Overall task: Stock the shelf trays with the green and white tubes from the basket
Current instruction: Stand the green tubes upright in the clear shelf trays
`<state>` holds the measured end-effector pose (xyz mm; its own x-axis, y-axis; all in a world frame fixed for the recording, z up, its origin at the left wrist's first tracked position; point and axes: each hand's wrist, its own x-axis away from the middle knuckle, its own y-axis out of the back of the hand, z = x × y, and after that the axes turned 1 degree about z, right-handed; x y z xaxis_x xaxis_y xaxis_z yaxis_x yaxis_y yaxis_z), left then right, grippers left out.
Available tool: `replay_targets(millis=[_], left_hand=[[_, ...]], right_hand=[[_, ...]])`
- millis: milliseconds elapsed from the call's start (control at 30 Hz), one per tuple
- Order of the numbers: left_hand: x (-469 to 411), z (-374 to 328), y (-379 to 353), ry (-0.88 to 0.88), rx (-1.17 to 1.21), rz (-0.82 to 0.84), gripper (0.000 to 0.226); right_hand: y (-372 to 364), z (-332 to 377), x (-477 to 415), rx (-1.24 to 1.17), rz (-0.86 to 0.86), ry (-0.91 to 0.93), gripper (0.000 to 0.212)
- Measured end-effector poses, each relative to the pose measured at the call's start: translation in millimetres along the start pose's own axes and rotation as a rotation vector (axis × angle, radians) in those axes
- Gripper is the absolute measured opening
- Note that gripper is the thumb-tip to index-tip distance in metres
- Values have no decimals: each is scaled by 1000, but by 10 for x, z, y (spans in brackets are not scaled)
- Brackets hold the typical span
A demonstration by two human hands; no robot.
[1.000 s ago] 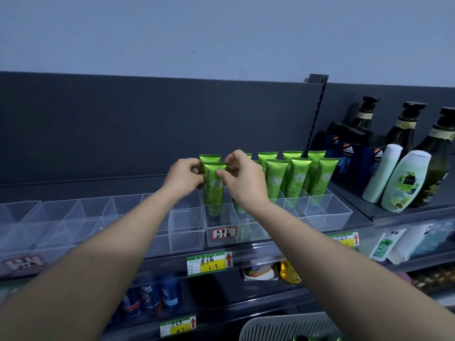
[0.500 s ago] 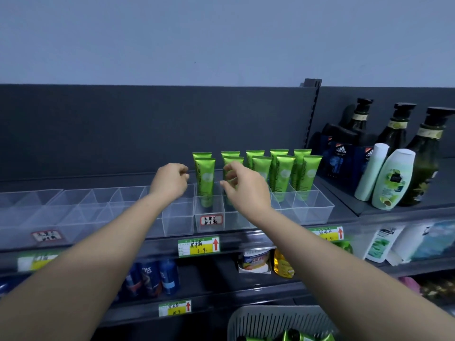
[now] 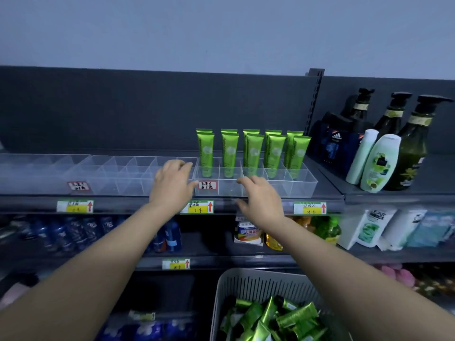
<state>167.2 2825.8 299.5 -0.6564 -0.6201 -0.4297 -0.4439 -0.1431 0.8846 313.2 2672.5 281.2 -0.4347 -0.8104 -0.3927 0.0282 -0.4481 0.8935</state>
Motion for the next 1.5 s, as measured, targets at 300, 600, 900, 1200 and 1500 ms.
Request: replay_targets(millis=[300,600,900,1200,1500], left_hand=[[792,-123,-232,-102,-73,75,53],[1632,-316,-633,-169,-130,296,56],[2006,-718,-1185,-237,-111,474,53],[2113,-1281,-2029,-269,-81,685,45],[2087,-1770,-2740,-285,-72,859,50]], right_hand=[[-133,-51,666,126,191,-105,57],[-379,-151,1510,197,427,-223,61],[-618,-566,2055,194,616,-311,56],[-1033,-1280,2367,189,808,-421,65],[-1481,-1814,2524,50,914,-576,60]])
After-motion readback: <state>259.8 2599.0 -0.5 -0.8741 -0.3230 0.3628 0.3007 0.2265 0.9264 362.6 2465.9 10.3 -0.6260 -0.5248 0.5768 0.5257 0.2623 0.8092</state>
